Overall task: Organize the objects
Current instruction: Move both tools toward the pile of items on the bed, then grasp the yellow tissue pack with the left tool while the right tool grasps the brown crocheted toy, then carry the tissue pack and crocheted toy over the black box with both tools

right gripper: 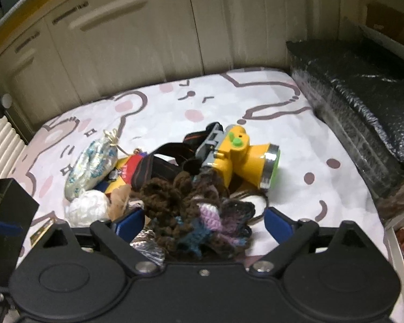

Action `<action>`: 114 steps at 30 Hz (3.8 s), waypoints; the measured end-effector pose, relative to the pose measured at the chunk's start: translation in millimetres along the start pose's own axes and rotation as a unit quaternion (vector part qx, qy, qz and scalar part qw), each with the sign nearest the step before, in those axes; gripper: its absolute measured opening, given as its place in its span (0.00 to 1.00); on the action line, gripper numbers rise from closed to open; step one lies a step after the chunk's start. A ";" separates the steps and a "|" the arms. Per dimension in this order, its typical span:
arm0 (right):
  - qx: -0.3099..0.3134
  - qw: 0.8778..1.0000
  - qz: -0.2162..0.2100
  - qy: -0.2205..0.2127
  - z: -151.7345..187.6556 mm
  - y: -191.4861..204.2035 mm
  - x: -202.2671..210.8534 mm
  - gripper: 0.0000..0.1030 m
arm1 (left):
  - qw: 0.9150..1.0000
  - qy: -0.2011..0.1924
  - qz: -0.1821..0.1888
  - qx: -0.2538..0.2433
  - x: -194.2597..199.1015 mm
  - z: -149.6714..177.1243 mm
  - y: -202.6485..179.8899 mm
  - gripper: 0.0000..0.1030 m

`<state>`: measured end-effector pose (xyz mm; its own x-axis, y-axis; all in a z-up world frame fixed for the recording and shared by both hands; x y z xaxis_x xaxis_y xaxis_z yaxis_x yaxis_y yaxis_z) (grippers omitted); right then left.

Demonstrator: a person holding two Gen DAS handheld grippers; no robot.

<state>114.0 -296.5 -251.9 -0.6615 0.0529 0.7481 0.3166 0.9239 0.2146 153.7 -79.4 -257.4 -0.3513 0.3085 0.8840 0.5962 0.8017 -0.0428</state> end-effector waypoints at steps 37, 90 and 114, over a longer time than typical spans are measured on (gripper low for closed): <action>-0.049 0.998 -0.027 0.036 48.5 -21.6 63.7 0.31 | 0.989 0.039 0.026 0.139 -28.2 -5.8 18.3 0.95; 0.041 0.995 -0.053 -0.075 -68.6 64.9 164.2 0.30 | 0.976 -0.129 -0.078 0.158 149.6 -50.6 34.9 0.72; 0.101 0.982 -0.156 -0.017 -101.2 246.7 149.3 0.30 | 0.946 -0.175 -0.176 0.209 245.8 -18.6 142.9 0.72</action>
<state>162.1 -99.0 -23.7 -0.7282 -0.2355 0.6436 -0.0445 0.9534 0.2985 166.0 101.4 -37.6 -0.7356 0.0758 0.6731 0.0856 0.9962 -0.0187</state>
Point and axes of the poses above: each gripper's, at about its wrist camera, not at the fingertips, and x roughly against the way its jaws point, y to its left, z to its underside, the point moved 9 cm from there along -x, roughly the way its jaws point, and after that the axes turned 4 degrees about -z, right-handed, at the moved point
